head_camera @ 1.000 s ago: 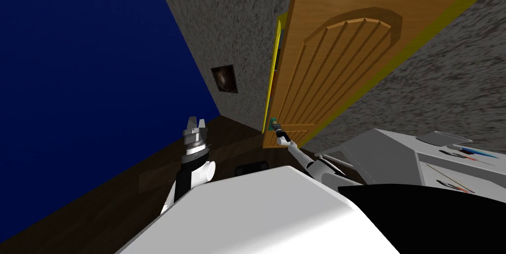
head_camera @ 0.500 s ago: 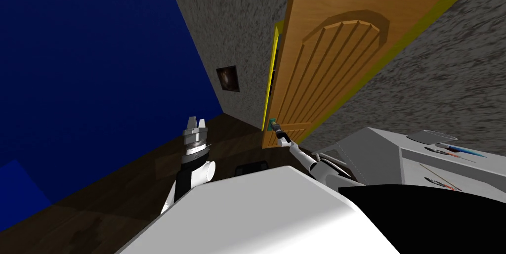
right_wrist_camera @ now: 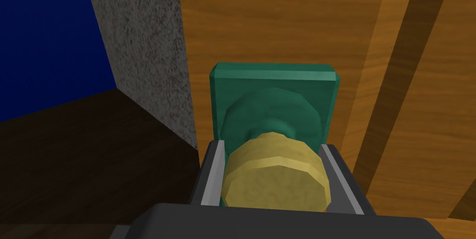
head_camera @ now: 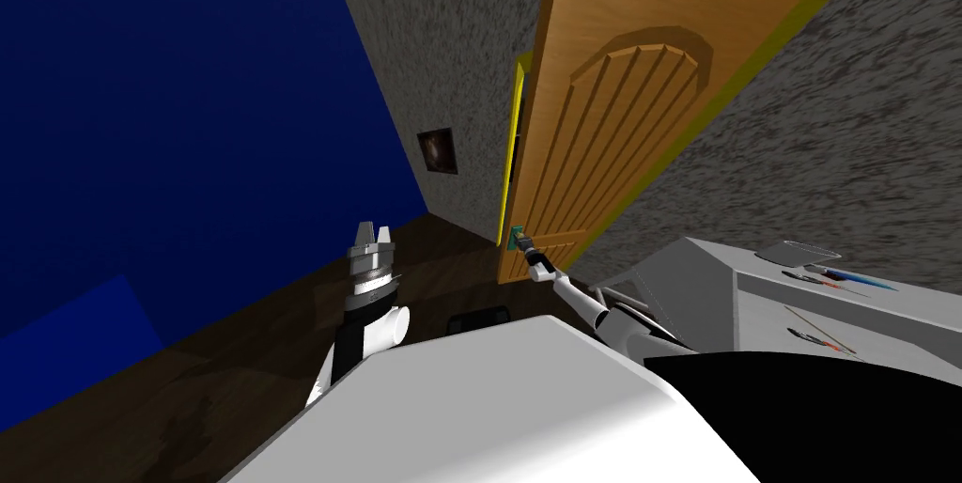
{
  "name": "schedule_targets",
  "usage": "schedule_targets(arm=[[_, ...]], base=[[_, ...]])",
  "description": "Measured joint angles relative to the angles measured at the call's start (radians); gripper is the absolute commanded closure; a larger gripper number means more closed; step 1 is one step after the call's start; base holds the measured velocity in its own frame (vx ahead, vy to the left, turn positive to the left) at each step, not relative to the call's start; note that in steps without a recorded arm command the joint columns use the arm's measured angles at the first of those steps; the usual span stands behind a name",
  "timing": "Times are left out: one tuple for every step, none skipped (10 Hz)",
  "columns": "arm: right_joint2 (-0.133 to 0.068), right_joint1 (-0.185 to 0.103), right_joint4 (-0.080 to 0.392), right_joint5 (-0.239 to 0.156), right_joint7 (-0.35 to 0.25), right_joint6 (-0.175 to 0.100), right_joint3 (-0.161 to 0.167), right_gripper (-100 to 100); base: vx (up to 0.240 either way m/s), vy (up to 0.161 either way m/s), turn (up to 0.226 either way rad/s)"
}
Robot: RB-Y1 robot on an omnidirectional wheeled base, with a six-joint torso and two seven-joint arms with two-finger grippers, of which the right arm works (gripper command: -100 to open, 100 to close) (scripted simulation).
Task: Pull the door open
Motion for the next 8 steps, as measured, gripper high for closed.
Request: schedule_targets(arm=[[-0.010,0.001,-0.005,-0.001,-0.008,-0.008,0.010,100],[-0.022,0.003,-0.013,-0.002,-0.017,-0.014,0.021,100],[-0.034,0.006,-0.018,-0.004,-0.026,-0.021,0.037,100],[-0.044,0.013,-0.028,-0.004,-0.034,-0.027,0.051,100],[-0.058,0.015,-0.034,-0.005,-0.046,-0.037,0.067,100],[-0.073,0.018,-0.040,-0.006,-0.058,-0.047,0.084,100],[-0.088,0.024,-0.051,-0.007,-0.070,-0.055,0.101,100],[-0.101,0.033,-0.066,-0.010,-0.076,-0.059,0.113,100]], base=[[-0.178,-0.065,0.080],[-0.168,-0.104,0.118],[-0.162,-0.121,0.101],[-0.174,-0.077,0.092],[-0.210,-0.104,0.105],[-0.216,-0.120,0.104],[-0.190,-0.108,0.082],[-0.172,-0.110,0.086]])
